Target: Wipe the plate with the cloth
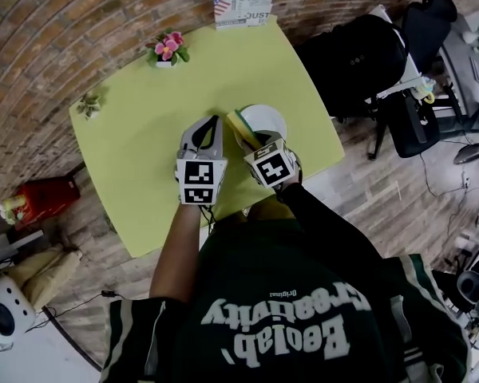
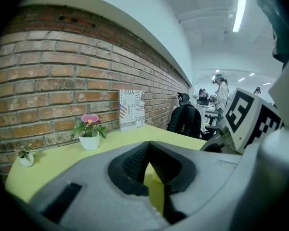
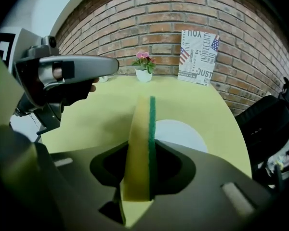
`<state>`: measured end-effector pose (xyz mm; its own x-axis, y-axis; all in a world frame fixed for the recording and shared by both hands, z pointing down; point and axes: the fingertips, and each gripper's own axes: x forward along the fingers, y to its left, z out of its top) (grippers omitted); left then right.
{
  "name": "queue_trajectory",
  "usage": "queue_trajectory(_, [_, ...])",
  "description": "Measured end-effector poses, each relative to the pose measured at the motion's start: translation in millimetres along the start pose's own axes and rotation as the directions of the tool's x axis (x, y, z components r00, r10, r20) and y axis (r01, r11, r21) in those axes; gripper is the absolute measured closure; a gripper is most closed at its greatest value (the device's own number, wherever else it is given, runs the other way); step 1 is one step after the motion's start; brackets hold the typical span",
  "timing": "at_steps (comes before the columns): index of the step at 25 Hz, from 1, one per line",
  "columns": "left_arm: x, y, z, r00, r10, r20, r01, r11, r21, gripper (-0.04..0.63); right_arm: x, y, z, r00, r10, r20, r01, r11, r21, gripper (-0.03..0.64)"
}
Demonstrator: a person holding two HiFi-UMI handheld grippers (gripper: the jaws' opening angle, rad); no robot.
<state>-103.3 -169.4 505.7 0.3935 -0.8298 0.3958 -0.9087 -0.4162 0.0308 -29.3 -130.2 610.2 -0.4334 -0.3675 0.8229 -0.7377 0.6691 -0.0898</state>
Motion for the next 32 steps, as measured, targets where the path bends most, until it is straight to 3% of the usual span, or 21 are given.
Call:
queue_trajectory(10, [6.0, -5.3, 1.4, 1.000, -0.021, 0.004, 0.021, 1.000, 0.007, 0.589, -11.0, -39.1, -12.6, 0.996, -0.085, -0.031, 0.087, 0.994, 0.066, 0.476])
queue_trajectory(19, [17.0, -12.4, 6.2, 0.999, -0.039, 0.005, 0.039, 0.999, 0.013, 0.589, -34.1, -98.1, -36.8, 0.979, -0.195, -0.056, 0.202, 0.963, 0.177, 0.476])
queue_trajectory(25, [18.7, -19.3, 6.5, 0.999, -0.049, 0.005, 0.049, 0.999, 0.018, 0.589, -38.7, -102.0, -42.1, 0.981, -0.191, -0.030, 0.193, 0.957, 0.218, 0.476])
queue_trajectory(32, [8.6, -9.9, 0.5, 1.000, -0.019, -0.002, 0.019, 1.000, 0.006, 0.589, -35.6, -65.3, -27.6, 0.993, -0.114, 0.003, 0.113, 0.982, 0.153, 0.476])
